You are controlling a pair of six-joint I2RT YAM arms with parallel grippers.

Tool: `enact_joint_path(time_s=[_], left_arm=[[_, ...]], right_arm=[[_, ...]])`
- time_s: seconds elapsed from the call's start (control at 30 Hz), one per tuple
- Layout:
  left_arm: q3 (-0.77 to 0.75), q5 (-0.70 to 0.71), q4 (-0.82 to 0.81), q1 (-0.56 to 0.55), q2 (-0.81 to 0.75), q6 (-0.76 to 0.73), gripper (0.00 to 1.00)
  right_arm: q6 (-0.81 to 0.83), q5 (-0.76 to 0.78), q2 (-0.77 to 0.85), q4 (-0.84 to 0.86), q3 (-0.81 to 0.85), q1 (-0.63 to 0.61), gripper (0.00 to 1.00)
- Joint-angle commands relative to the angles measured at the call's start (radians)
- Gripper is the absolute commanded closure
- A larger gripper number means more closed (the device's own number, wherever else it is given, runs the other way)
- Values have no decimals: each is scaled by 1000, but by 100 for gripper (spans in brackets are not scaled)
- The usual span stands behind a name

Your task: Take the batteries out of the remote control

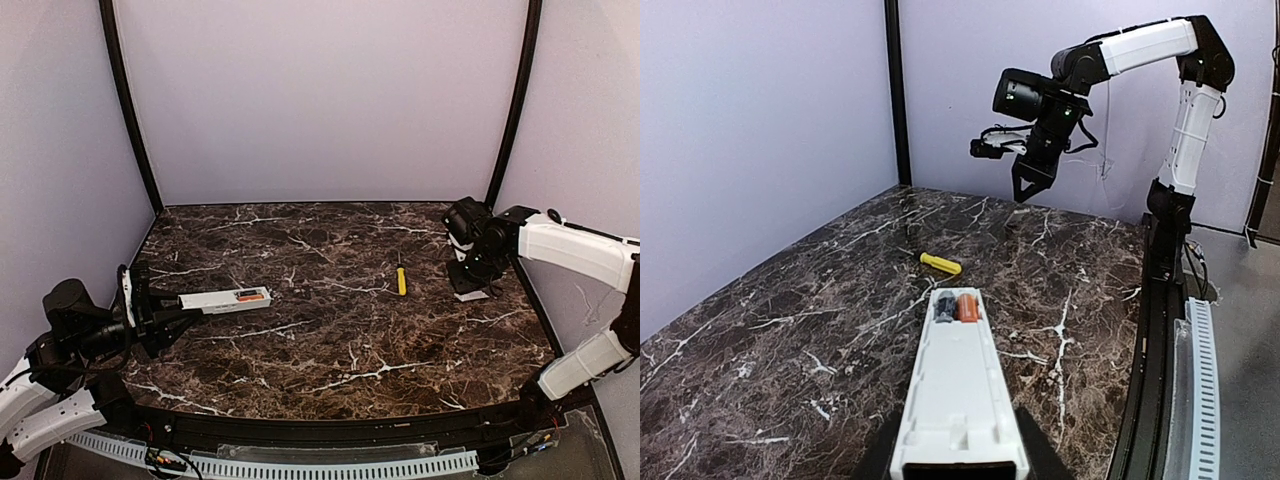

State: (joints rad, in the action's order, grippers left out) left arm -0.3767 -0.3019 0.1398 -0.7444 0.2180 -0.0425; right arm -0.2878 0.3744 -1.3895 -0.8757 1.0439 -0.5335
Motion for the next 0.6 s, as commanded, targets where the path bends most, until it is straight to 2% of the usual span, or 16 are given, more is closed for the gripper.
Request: enact_joint_path(time_s=[0.0, 0.13, 0.3, 0.43, 0.57], left_arm=[[15, 6, -30, -4, 2, 13, 100], [16, 4, -36, -4, 4, 14, 100], [18, -6, -50, -4, 9, 15, 100], [25, -15, -93, -3, 32, 20, 100], [41, -43, -205, -4, 78, 37, 100]], right_arm=[[-12, -73, 21, -21, -2, 6, 82], [-19, -120, 37, -23, 16, 6, 68], [-31, -257, 76, -7, 37, 6, 59], [-71, -506, 131, 82, 35, 6, 46], [-195, -823, 220, 304, -39, 6, 38]])
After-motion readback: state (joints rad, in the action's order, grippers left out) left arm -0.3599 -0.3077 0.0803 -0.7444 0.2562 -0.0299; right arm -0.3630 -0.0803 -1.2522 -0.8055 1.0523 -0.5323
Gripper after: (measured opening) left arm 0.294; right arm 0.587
